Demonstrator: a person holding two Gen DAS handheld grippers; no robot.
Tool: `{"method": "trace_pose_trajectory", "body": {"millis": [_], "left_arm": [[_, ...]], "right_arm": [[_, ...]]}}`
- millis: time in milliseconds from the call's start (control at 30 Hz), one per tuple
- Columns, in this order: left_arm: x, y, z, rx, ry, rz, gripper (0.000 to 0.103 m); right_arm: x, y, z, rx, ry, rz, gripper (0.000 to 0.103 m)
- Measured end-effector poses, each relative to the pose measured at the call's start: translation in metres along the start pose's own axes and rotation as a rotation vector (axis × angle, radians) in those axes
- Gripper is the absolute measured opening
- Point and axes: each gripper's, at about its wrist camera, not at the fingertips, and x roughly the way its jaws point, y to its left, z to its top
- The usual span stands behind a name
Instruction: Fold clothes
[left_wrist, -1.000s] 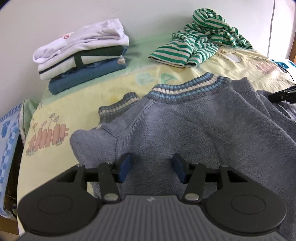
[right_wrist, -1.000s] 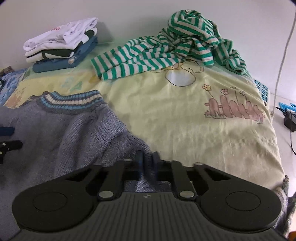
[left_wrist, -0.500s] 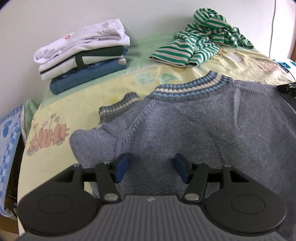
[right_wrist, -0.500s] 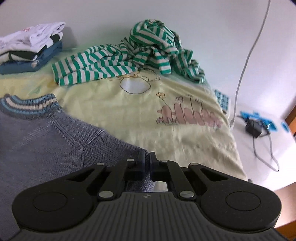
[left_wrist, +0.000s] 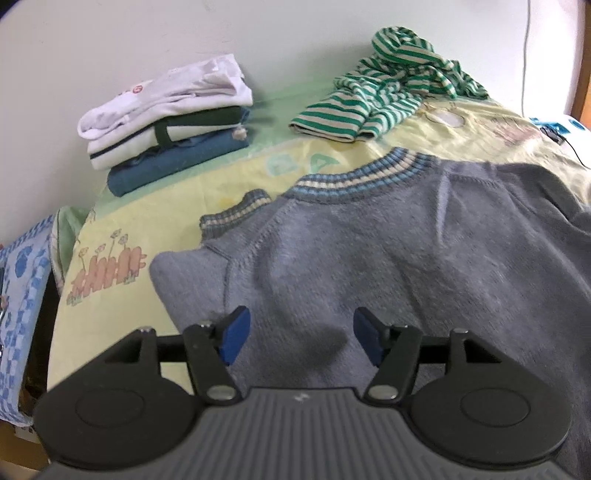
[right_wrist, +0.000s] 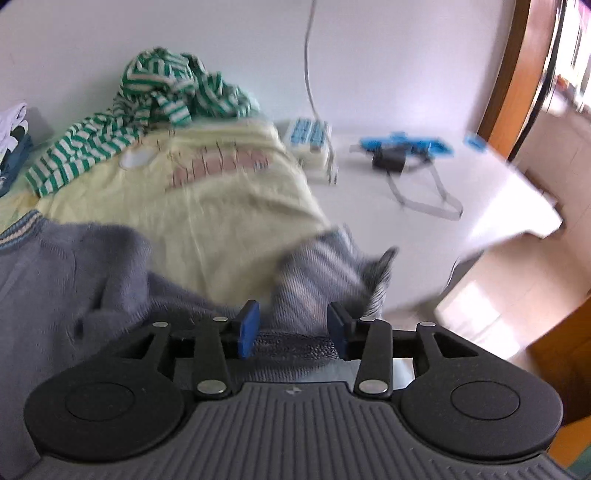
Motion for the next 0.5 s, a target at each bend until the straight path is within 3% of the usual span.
{"method": "trace_pose_trajectory", "body": {"millis": [33, 100, 333, 500], "left_arm": [[0.0, -0.002, -0.001, 0.005, 0.004, 0.001, 0.066], [-0.001, -0.005, -0.003, 0.006, 0.014, 0.001, 0.066], [-0.01, -0.01, -0.014, 0.0, 0.016, 0.003, 0.069], [-0.028, 0.004, -0.019, -0.03, -0.02, 0.027, 0.069]], "right_arm": [[0.003, -0.005, -0.002, 0.019, 0.017, 0.02, 0.042], [0.004, -0.012, -0.006, 0.015, 0.05, 0.071, 0.017], [-0.018, -0.007, -0.027, -0.165, 0.15, 0.086, 0.016], [-0.03, -0.009, -0.027, -0.205, 0.147, 0.074, 0.018]]}}
